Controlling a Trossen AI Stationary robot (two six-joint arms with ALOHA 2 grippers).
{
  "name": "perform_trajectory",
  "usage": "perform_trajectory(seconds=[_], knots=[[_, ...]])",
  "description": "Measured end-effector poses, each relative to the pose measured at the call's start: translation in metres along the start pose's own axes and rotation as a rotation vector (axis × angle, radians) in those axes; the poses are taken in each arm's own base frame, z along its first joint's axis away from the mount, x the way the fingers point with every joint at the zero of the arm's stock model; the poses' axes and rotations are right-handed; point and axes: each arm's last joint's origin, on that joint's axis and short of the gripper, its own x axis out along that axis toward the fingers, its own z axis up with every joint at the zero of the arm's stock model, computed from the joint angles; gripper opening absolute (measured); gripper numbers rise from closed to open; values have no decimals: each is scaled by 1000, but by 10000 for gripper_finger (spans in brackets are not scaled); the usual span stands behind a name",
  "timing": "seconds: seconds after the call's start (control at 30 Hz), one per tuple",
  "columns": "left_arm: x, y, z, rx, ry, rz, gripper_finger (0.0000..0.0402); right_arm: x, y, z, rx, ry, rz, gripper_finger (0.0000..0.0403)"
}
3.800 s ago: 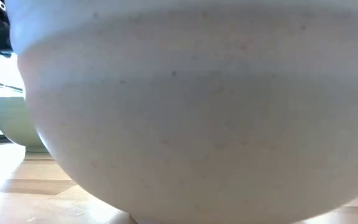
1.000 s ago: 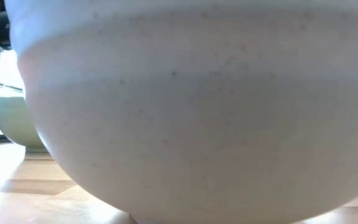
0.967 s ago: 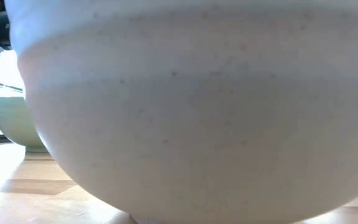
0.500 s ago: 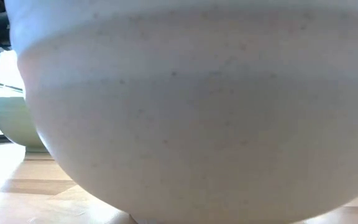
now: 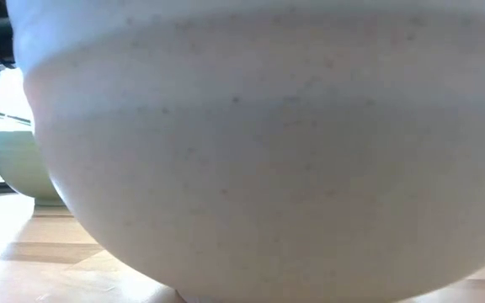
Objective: Nest bowls inside each other
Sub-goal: Stack the top white bowl on top of the black bowl
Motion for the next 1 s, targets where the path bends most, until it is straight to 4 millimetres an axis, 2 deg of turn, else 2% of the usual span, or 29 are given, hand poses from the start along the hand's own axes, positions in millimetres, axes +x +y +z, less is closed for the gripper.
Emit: perform_trajectory(seconds=[0.2,0.37,0.5,0.8,1.0], knots=[[0,0,0,-6,1,-3,182,0,0,4,25,-52,-31,78],[0,-1,0,5,5,-29,182,-2,8,19,33,-180,124,78],[0,-2,5,8,-25,-40,182,-5,11,27,11,-264,166,78],[1,-11,34,21,-74,-53,182,-3,13,30,124,-275,206,78],[16,-19,55,53,60,-5,182,-1,20,42,149,-361,286,78]])
